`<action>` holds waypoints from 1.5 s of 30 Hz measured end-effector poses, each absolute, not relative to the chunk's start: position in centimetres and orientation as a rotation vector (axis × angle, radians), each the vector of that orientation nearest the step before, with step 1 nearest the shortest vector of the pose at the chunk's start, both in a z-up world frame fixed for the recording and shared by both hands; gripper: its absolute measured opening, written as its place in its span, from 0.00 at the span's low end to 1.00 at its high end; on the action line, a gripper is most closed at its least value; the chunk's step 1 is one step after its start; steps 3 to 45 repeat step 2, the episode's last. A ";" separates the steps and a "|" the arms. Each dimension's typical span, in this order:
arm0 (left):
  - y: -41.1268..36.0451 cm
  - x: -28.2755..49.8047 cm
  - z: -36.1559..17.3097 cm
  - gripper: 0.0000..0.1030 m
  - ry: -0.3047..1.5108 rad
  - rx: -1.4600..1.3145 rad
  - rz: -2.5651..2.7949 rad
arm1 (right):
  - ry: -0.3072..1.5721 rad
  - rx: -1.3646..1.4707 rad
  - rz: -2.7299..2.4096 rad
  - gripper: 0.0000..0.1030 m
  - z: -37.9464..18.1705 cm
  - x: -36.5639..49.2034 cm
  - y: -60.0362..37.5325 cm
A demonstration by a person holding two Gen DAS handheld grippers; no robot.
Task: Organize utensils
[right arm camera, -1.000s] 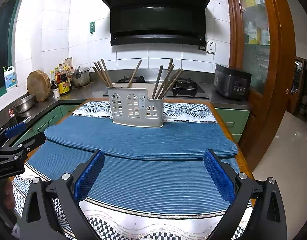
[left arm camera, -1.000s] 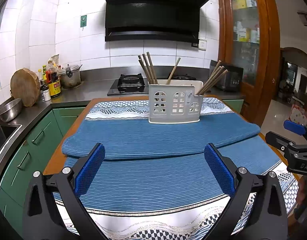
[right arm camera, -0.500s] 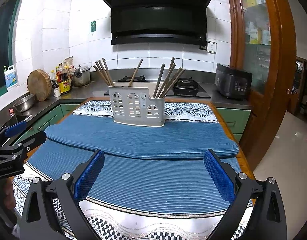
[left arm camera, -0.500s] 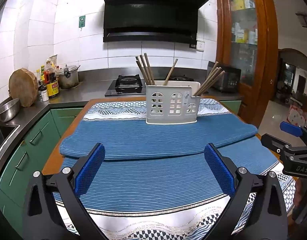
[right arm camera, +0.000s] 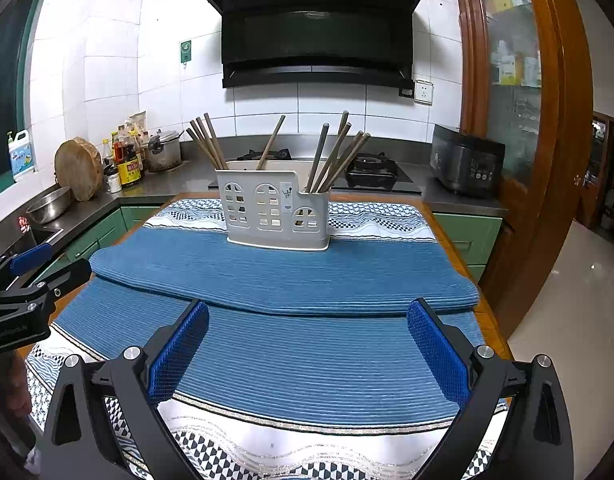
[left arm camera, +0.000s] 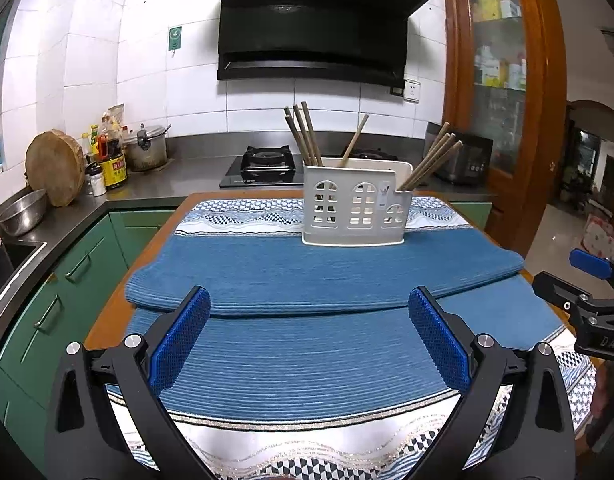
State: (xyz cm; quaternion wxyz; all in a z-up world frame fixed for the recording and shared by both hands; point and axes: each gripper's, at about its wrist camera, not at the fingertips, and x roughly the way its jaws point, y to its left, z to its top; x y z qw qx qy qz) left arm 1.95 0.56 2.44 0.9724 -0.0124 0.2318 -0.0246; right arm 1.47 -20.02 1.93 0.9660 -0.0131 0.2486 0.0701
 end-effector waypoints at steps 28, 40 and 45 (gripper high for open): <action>0.5 1.9 2.4 0.95 0.469 -0.019 -0.050 | 0.503 -0.024 0.143 0.93 1.9 1.5 -20.0; 0.5 1.9 2.4 0.95 0.469 -0.019 -0.050 | 0.503 -0.024 0.143 0.93 1.9 1.5 -20.0; 0.5 1.9 2.4 0.95 0.469 -0.019 -0.050 | 0.503 -0.024 0.143 0.93 1.9 1.5 -20.0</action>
